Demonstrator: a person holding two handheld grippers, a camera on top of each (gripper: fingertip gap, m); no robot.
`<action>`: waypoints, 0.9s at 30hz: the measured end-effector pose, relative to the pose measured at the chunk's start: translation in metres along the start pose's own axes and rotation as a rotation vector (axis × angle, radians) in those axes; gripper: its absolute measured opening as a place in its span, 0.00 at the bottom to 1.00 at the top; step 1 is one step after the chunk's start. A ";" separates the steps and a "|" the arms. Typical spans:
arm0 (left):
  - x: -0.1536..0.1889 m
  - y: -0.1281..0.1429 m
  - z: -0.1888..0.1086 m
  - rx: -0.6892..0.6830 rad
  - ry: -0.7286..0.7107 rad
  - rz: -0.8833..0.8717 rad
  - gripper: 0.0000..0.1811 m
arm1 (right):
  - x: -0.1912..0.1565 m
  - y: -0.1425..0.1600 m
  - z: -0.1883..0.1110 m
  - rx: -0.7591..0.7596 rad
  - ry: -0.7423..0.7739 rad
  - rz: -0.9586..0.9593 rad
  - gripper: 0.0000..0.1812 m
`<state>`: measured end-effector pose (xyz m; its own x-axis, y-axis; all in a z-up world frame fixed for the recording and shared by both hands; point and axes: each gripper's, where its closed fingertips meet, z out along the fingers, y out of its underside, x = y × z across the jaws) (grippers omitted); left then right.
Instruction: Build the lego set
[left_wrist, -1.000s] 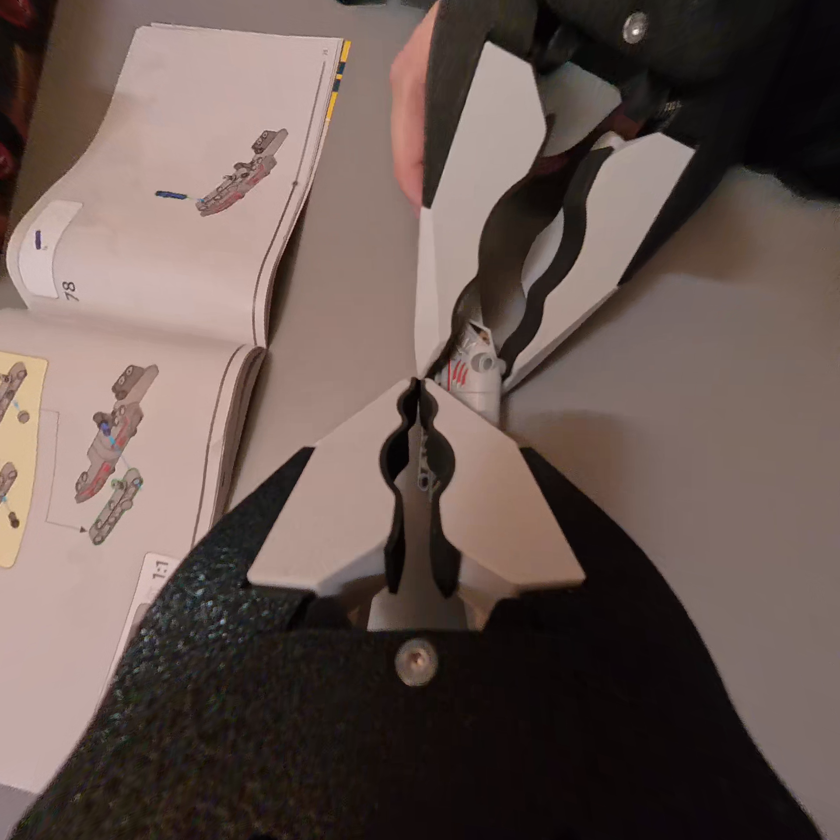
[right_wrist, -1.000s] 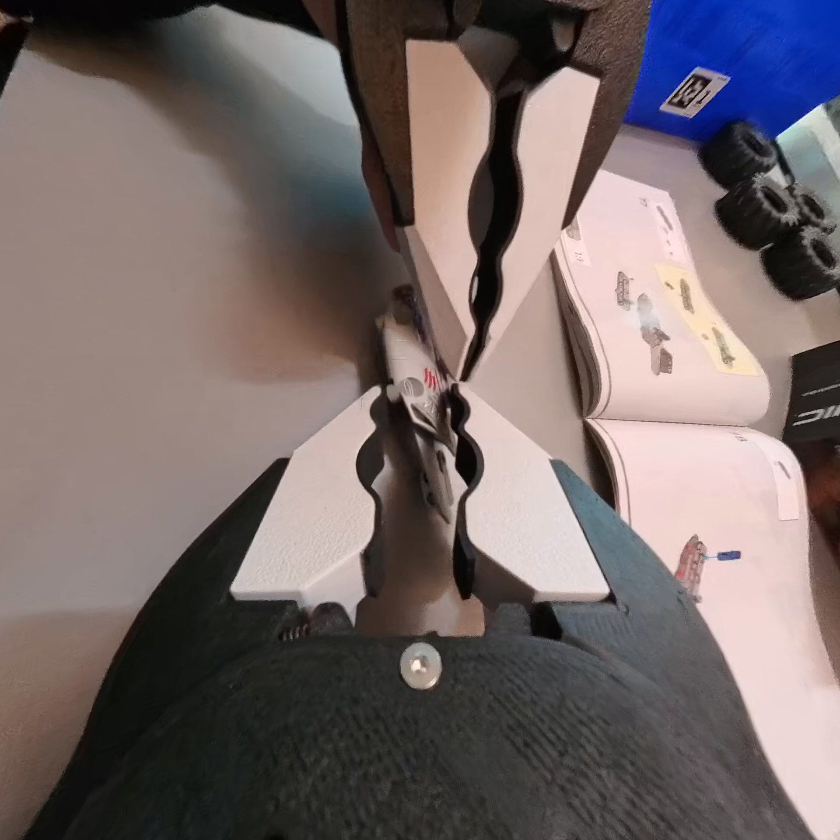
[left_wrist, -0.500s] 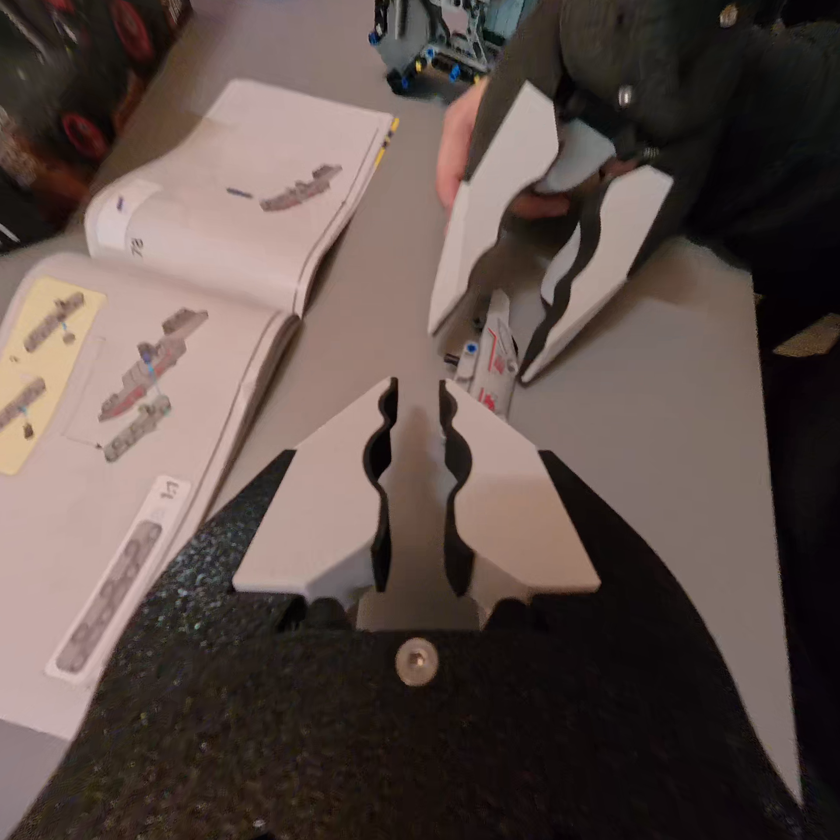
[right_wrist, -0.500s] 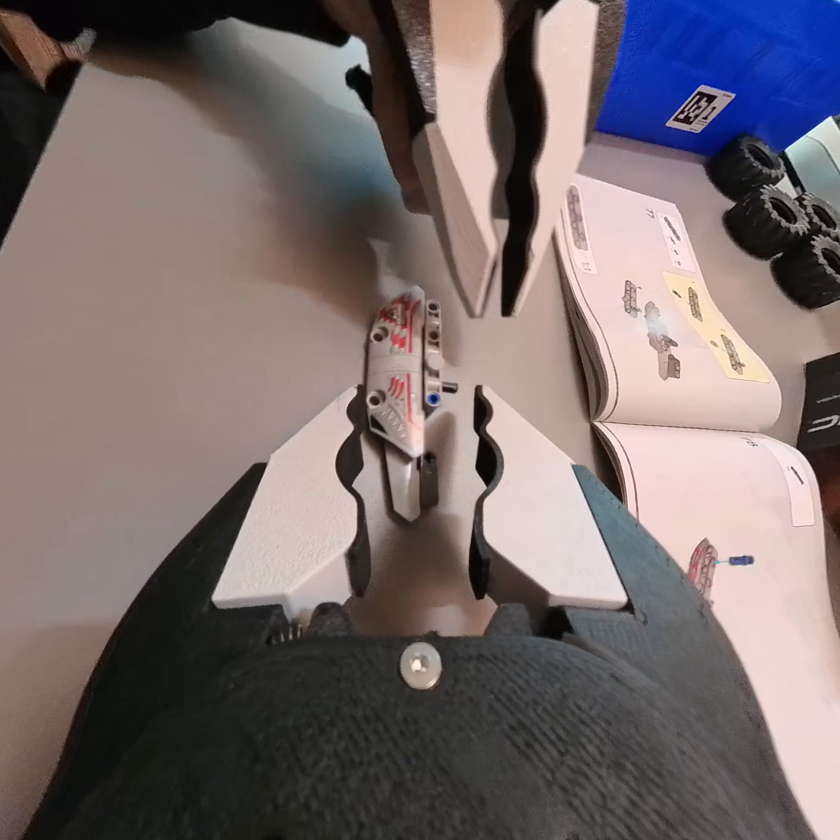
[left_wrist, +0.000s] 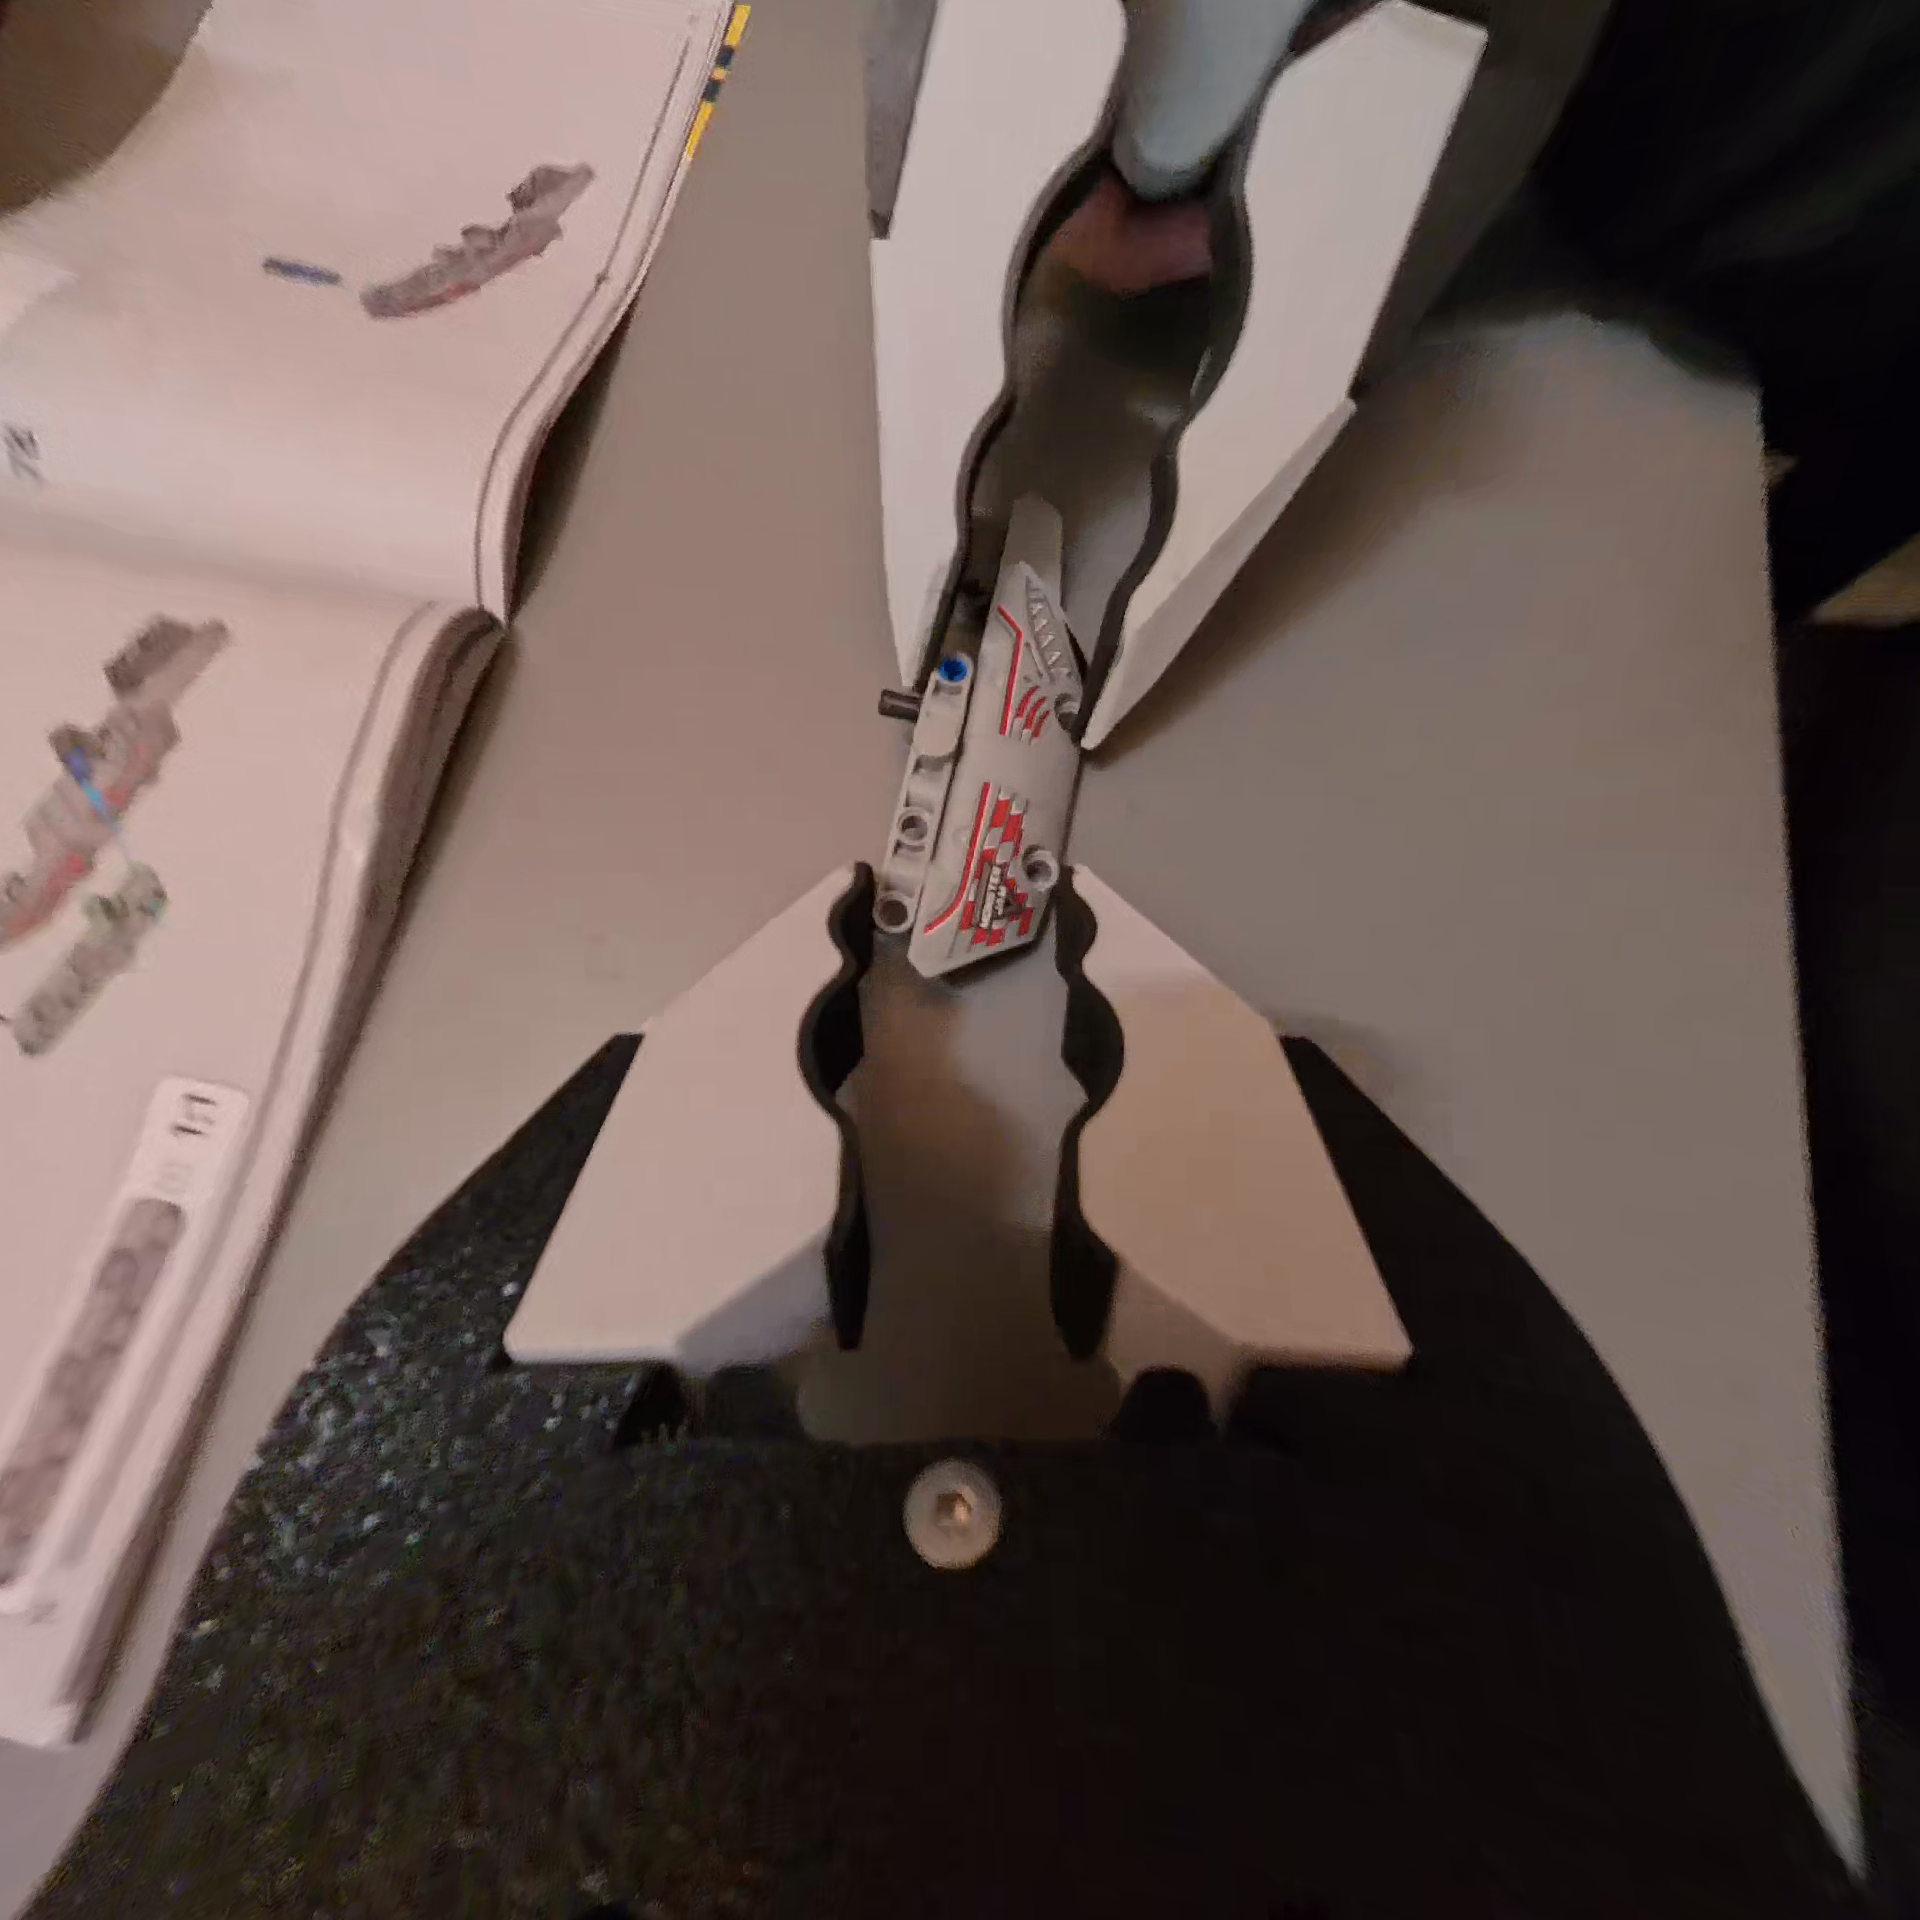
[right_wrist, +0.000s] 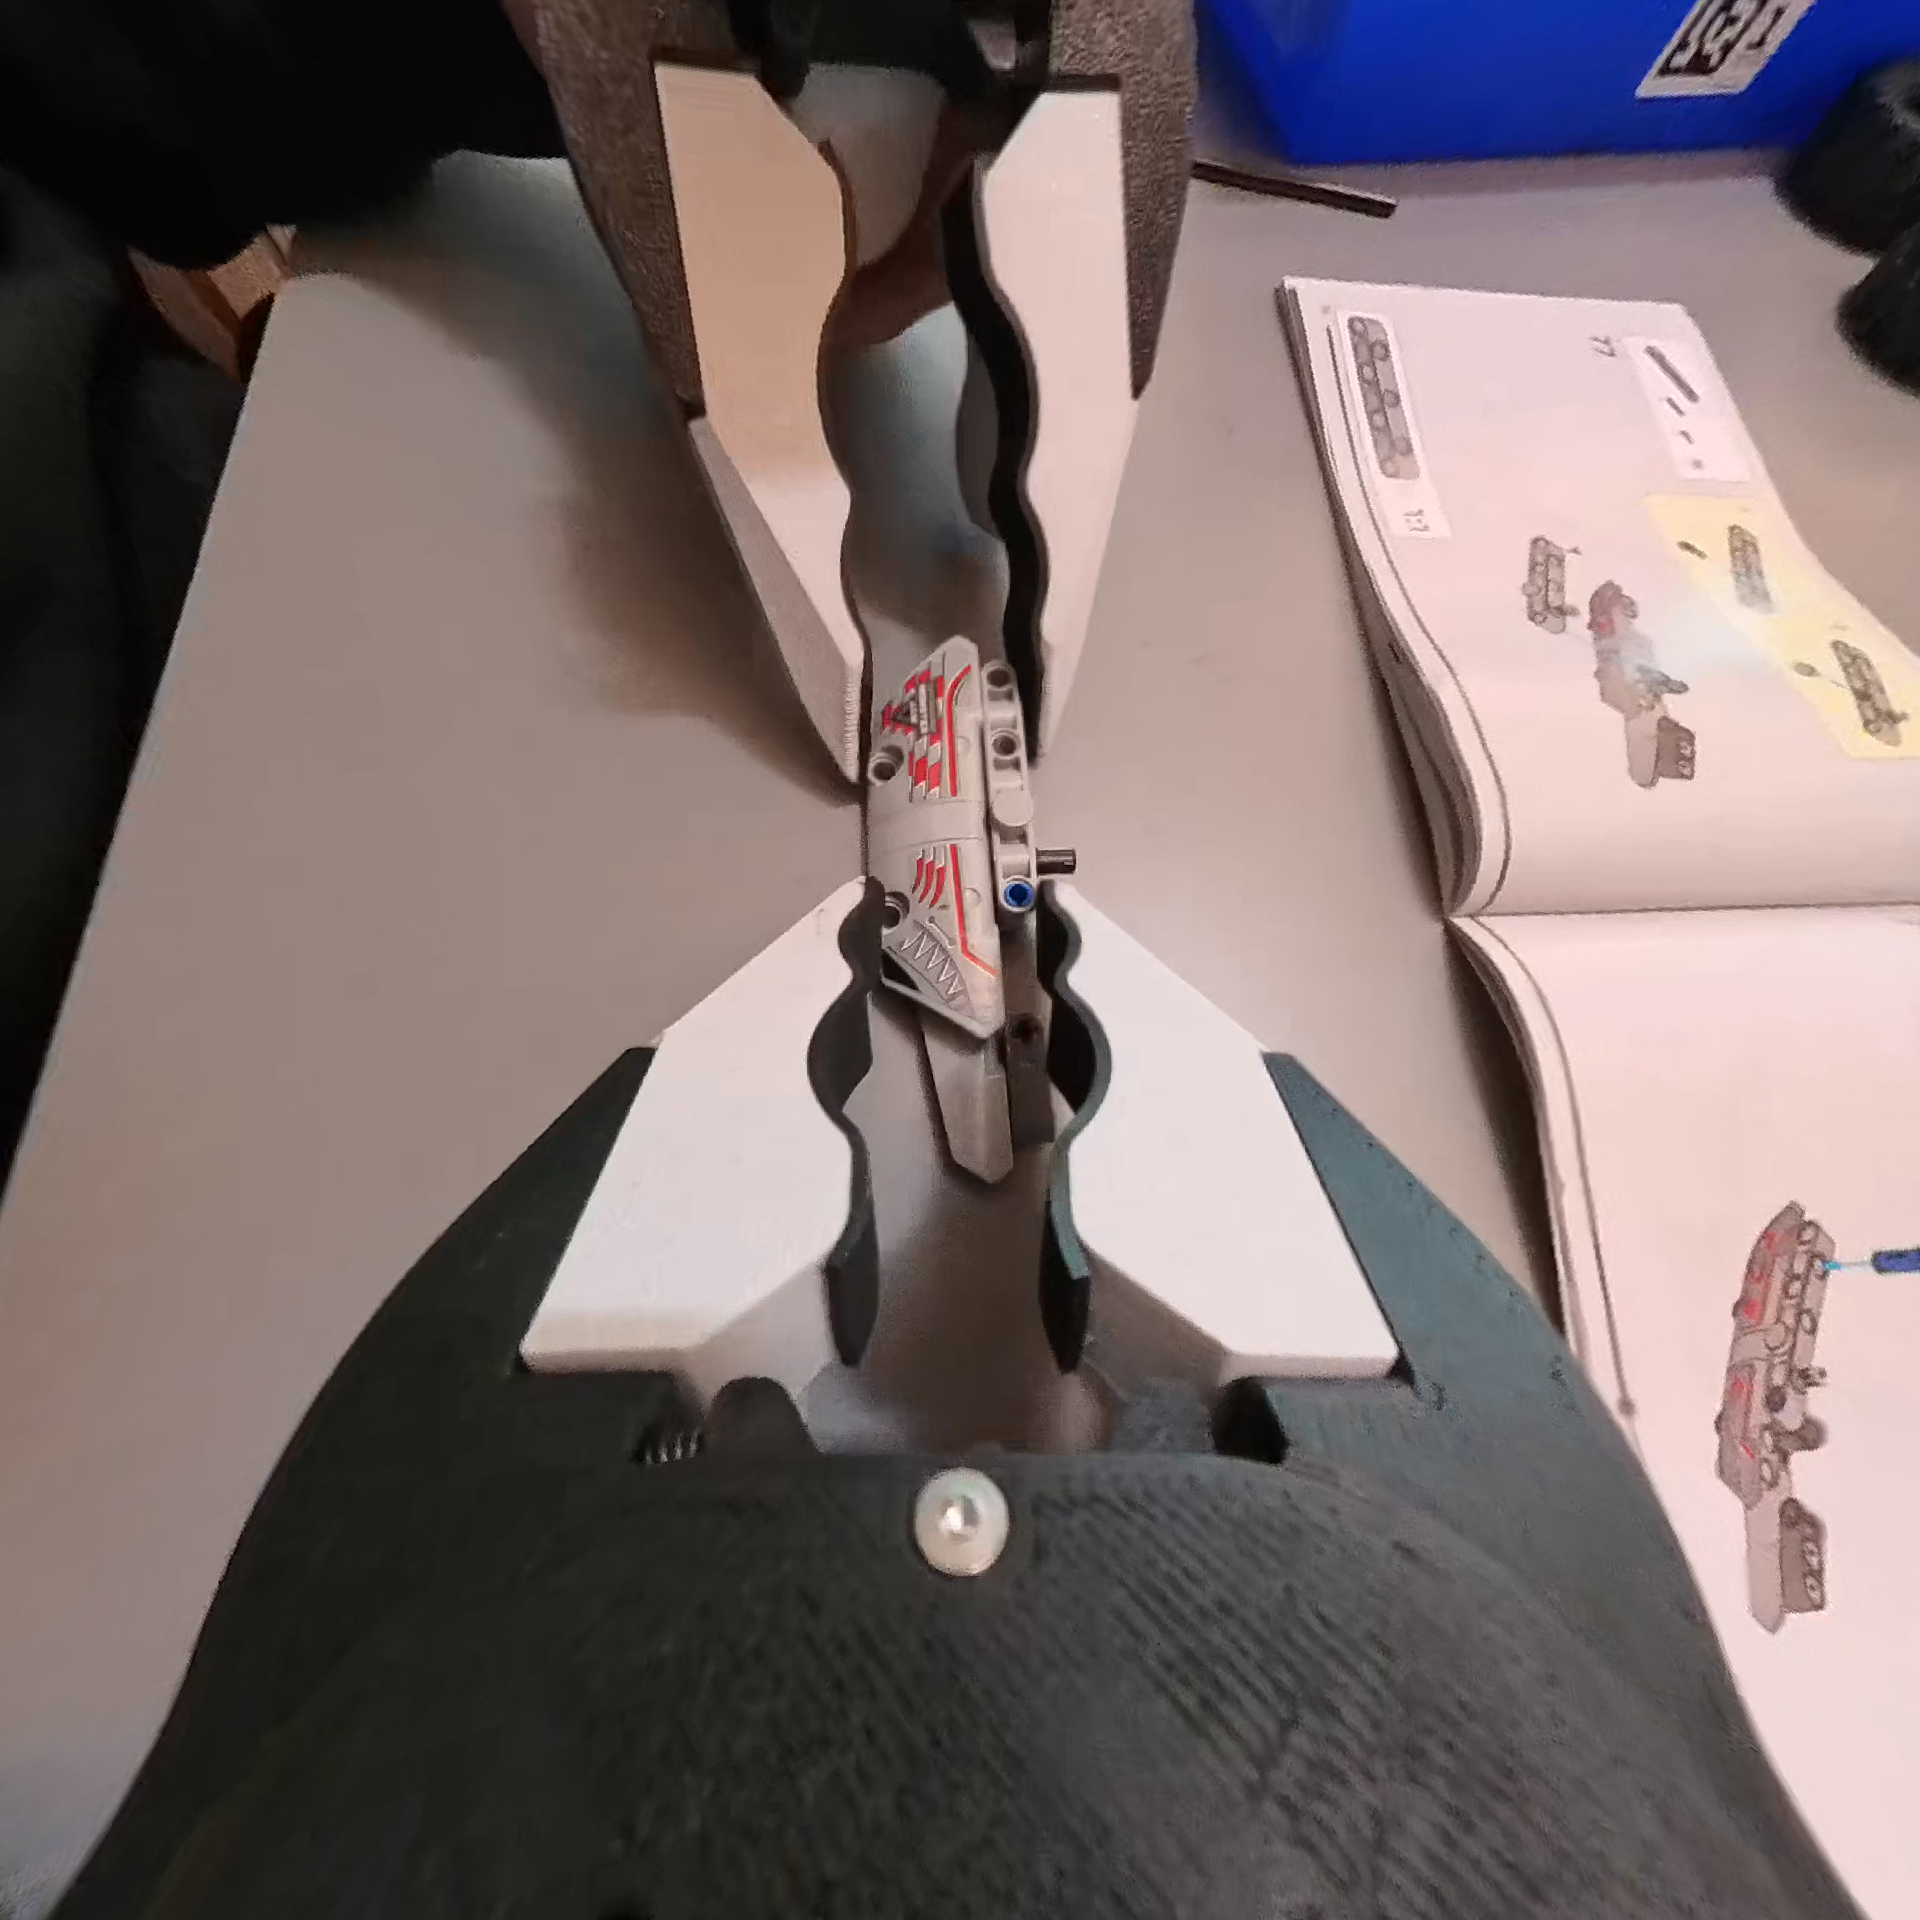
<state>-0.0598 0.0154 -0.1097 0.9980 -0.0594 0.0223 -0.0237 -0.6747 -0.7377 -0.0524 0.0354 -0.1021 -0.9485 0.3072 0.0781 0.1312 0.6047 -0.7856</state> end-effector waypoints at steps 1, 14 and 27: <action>-0.003 -0.001 -0.001 0.003 -0.032 0.056 0.17 | 0.000 -0.001 0.000 0.006 0.010 -0.027 0.15; -0.021 -0.003 -0.016 0.080 -0.383 0.679 0.16 | 0.009 0.002 0.011 -0.052 0.017 0.066 0.13; -0.011 -0.001 -0.027 0.151 -0.014 0.204 0.03 | 0.007 -0.009 0.019 -0.025 0.102 -0.122 0.14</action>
<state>-0.0719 -0.0034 -0.0908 0.9742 -0.1720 -0.1461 -0.2168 -0.5325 -0.8182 -0.0662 0.0182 -0.1059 -0.9236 0.3029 0.2349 0.0255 0.6600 -0.7508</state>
